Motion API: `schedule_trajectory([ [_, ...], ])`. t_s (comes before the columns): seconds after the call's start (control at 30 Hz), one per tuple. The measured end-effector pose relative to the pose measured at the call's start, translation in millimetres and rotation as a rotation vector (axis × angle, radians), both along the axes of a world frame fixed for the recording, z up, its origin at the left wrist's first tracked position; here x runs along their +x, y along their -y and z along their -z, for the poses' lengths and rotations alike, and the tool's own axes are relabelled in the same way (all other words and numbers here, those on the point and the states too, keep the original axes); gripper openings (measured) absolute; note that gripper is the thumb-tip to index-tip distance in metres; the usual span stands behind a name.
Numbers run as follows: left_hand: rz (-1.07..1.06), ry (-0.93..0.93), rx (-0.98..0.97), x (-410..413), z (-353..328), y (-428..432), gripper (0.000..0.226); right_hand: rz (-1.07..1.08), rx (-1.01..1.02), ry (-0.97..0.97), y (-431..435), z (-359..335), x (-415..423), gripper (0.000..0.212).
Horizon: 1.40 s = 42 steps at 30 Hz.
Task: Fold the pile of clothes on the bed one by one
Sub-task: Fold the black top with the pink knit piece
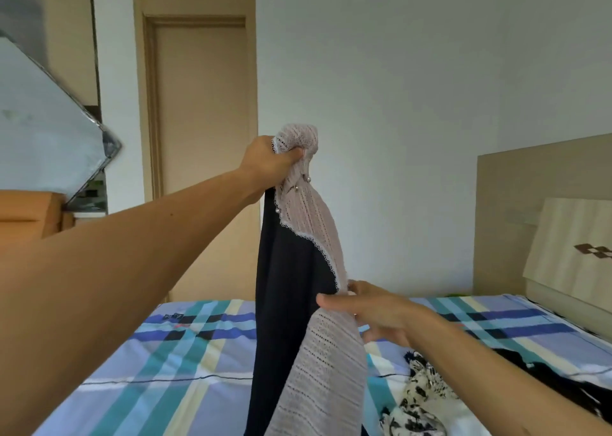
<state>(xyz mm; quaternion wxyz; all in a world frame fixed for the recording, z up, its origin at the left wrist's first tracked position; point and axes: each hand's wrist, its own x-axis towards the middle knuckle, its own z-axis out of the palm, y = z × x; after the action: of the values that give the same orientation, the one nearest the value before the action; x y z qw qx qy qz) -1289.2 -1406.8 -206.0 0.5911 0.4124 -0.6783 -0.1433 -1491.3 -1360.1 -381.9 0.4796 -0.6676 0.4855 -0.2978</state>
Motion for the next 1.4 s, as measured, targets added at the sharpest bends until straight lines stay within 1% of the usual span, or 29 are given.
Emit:
schedule_trajectory([
  [0.07, -0.037, -0.013, -0.002, 4, 2, 2, 0.009, 0.087, 0.024, 0.018, 16, -2, 17, 0.071],
  [0.1, -0.058, -0.025, 0.003, 10, 2, 4, 0.009, 0.130, 0.010, 0.001, 26, -8, 21, 0.061],
  [0.13, -0.077, -0.040, 0.015, 18, 1, 6, 0.009, 0.177, -0.041, -0.054, 35, -17, 22, 0.045],
  [0.17, -0.102, -0.057, 0.033, 29, 1, 6, 0.012, 0.232, -0.138, -0.173, 43, -30, 19, 0.028],
  [0.2, -0.141, -0.067, 0.052, 39, 2, 7, 0.018, 0.313, -0.282, -0.349, 52, -46, 10, 0.019],
  [0.23, -0.181, -0.059, 0.057, 51, 0, 7, 0.023, 0.419, -0.452, -0.541, 59, -69, -1, 0.014],
  [0.27, -0.214, -0.037, 0.054, 59, 3, 7, 0.025, 0.548, -0.605, -0.684, 63, -92, -14, 0.011],
  [0.3, -0.232, -0.016, 0.023, 66, -3, 5, 0.025, 0.666, -0.753, -0.752, 66, -124, -25, 0.009],
  [0.37, -0.211, 0.013, -0.065, 71, -24, -3, 0.024, 0.847, -0.963, -0.742, 63, -194, -38, 0.011],
  [0.43, -0.185, 0.017, -0.148, 75, -66, -16, 0.026, 0.969, -1.092, -0.615, 50, -264, -47, 0.011],
  [0.47, -0.175, 0.010, -0.180, 78, -89, -22, 0.028, 1.015, -1.114, -0.519, 41, -292, -54, 0.013],
  [0.53, -0.159, 0.042, -0.228, 90, -131, -33, 0.033, 1.040, -1.133, -0.360, 30, -331, -75, 0.014],
  [0.6, -0.208, 0.144, -0.261, 100, -156, -36, 0.032, 0.993, -1.172, -0.313, 23, -346, -95, 0.009],
  [0.63, -0.247, 0.196, -0.257, 105, -162, -35, 0.030, 0.945, -1.182, -0.300, 21, -345, -103, 0.011],
  [0.67, -0.279, 0.256, -0.226, 108, -163, -34, 0.026, 0.889, -1.169, -0.283, 20, -340, -108, 0.016],
  [0.73, -0.334, 0.403, -0.081, 110, -153, -31, 0.023, 0.756, -1.101, -0.243, 24, -318, -114, 0.024],
  [0.8, -0.409, 0.568, 0.090, 109, -130, -28, 0.025, 0.608, -1.004, -0.234, 30, -286, -118, 0.020],
  [0.83, -0.431, 0.609, 0.158, 108, -116, -26, 0.027, 0.536, -0.947, -0.254, 32, -268, -120, 0.016],
  [0.87, -0.417, 0.622, 0.225, 107, -99, -23, 0.026, 0.462, -0.883, -0.275, 34, -248, -123, 0.013],
  [0.93, -0.320, 0.575, 0.364, 108, -62, -19, 0.020, 0.298, -0.734, -0.320, 31, -208, -124, 0.003],
  [1.03, -0.144, 0.497, 0.532, 112, -5, -12, 0.024, 0.044, -0.459, -0.428, 21, -153, -120, 0.021],
  [1.13, 0.082, 0.420, 0.613, 110, 42, -11, 0.026, -0.155, -0.097, -0.624, 13, -107, -111, 0.024],
  [1.17, 0.161, 0.385, 0.639, 106, 64, -11, 0.024, -0.190, 0.015, -0.703, 14, -82, -109, 0.024],
  [1.2, 0.205, 0.365, 0.645, 104, 79, -14, 0.022, -0.193, 0.076, -0.775, 15, -62, -108, 0.025],
  [1.23, 0.235, 0.377, 0.656, 102, 100, -16, 0.019, -0.167, 0.120, -0.825, 16, -33, -107, 0.029],
  [1.27, 0.249, 0.401, 0.667, 101, 121, -18, 0.015, -0.126, 0.134, -0.824, 15, -6, -104, 0.035],
  [1.33, 0.248, 0.536, 0.670, 103, 172, -23, 0.004, -0.084, 0.128, -0.751, 8, 54, -99, 0.055],
  [1.37, 0.241, 0.643, 0.671, 105, 197, -27, 0.004, -0.059, 0.122, -0.686, 1, 81, -97, 0.059],
  [1.4, 0.221, 0.759, 0.689, 109, 221, -30, 0.015, -0.023, 0.154, -0.591, -10, 104, -93, 0.056],
])
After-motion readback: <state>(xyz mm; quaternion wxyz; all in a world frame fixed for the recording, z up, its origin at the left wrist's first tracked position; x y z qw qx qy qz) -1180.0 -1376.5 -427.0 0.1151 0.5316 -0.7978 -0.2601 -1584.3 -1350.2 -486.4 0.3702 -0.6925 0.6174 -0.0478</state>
